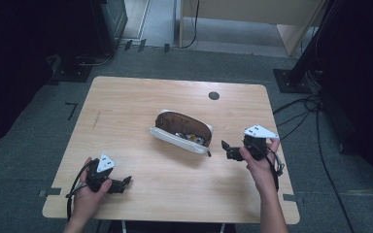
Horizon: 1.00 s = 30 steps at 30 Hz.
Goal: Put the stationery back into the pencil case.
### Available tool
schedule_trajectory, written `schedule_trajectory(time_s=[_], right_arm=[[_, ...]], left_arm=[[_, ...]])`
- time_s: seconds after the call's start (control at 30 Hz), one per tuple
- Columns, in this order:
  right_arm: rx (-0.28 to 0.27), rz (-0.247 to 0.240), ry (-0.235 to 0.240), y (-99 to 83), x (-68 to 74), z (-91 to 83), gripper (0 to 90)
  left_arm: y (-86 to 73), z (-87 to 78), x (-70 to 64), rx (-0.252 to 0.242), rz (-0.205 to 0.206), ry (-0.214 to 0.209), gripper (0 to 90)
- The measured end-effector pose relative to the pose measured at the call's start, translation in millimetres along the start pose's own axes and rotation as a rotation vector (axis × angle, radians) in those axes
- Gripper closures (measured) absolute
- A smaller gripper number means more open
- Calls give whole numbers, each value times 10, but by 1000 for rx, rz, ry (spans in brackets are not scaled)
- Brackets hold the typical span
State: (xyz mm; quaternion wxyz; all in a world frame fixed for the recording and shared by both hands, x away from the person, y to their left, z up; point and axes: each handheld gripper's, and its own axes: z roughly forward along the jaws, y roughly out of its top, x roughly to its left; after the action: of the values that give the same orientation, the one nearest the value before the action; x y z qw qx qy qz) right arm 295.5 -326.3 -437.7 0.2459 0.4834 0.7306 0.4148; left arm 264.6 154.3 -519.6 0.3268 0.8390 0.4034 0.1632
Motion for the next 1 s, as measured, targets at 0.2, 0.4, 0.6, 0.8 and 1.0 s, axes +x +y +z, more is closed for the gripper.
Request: schedule_trajectory(time_s=[0.2, 0.4, 0.6, 0.8, 1.0], right_arm=[[24, 29, -18, -209, -92, -42, 0], [58, 56, -40, -427, -170, -66, 0], [84, 85, -59, -626, -251, -107, 0], [115, 112, -86, -840, -326, -152, 0], [138, 133, -113, -1006, -372, -230, 0]], left_arm=[[0, 0, 0, 0, 0, 0, 0], [0, 0, 0, 0, 0, 0, 0], [0, 0, 0, 0, 0, 0, 0], [0, 1, -2, -2, -2, 0, 0], [0, 0, 0, 0, 0, 0, 0]])
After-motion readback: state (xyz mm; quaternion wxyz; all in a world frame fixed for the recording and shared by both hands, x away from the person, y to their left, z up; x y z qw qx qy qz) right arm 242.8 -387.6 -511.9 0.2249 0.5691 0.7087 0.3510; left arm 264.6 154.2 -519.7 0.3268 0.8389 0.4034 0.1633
